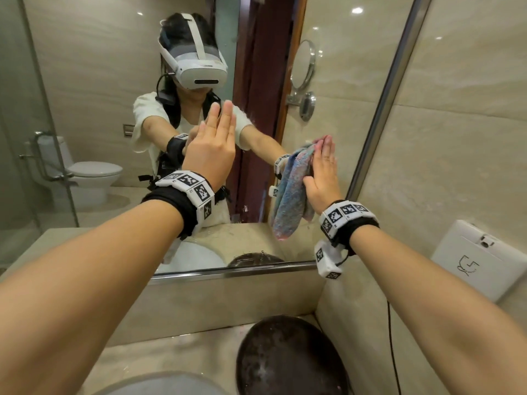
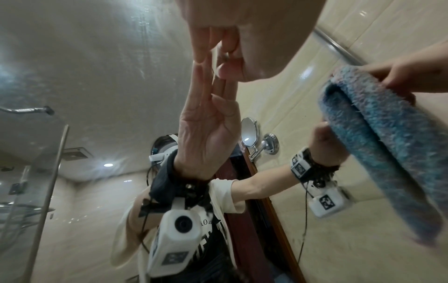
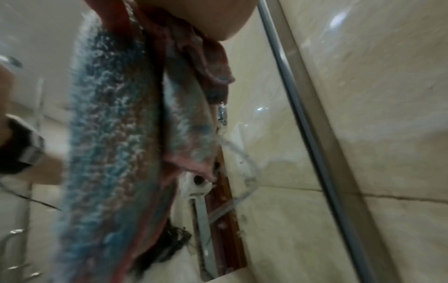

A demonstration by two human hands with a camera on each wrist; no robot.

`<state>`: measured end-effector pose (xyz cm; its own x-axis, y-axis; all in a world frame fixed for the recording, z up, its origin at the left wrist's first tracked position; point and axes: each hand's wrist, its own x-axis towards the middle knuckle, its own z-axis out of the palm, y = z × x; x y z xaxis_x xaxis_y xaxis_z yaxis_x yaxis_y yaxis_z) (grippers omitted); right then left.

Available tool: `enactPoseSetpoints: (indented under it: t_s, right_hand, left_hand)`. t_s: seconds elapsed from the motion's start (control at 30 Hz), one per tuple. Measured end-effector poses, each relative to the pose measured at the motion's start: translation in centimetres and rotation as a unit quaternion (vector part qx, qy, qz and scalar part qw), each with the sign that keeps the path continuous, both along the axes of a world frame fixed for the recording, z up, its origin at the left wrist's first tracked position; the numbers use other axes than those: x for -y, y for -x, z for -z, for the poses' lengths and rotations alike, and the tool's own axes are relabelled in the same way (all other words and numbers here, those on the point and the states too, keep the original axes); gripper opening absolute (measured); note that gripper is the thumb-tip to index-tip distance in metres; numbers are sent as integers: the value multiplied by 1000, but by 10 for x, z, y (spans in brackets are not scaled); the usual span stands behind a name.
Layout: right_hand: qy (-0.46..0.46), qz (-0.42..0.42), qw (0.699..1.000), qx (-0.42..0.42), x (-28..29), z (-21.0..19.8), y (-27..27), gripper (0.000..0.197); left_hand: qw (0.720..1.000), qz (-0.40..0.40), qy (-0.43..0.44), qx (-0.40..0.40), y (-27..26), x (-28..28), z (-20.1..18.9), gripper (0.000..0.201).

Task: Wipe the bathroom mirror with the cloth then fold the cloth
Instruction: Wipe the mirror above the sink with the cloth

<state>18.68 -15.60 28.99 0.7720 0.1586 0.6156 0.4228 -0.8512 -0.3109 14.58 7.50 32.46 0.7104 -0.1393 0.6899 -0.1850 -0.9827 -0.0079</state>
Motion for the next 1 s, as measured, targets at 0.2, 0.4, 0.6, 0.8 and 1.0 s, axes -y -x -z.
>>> enactPoseSetpoints:
  t_s: [0.2, 0.4, 0.6, 0.8, 1.0]
  right_hand:
    - [-66, 73, 995, 10, -31, 3, -2, 74]
    - [7, 102, 993, 57, -66, 23, -1, 80]
    - [46, 83, 986, 133, -87, 6, -2, 75]
    - [71, 121, 967, 211, -90, -72, -14, 69]
    - [84, 101, 967, 217, -86, -39, -13, 68]
  left_hand:
    - [999, -24, -48, -3, 9, 2, -3, 64]
    - [984, -36, -125, 119, -3, -1, 7, 54]
    - [978, -55, -152, 134, -4, -3, 7, 51]
    - [982, -50, -127, 133, -5, -1, 10, 53]
    - [994, -30, -70, 77, 10, 5, 13, 61]
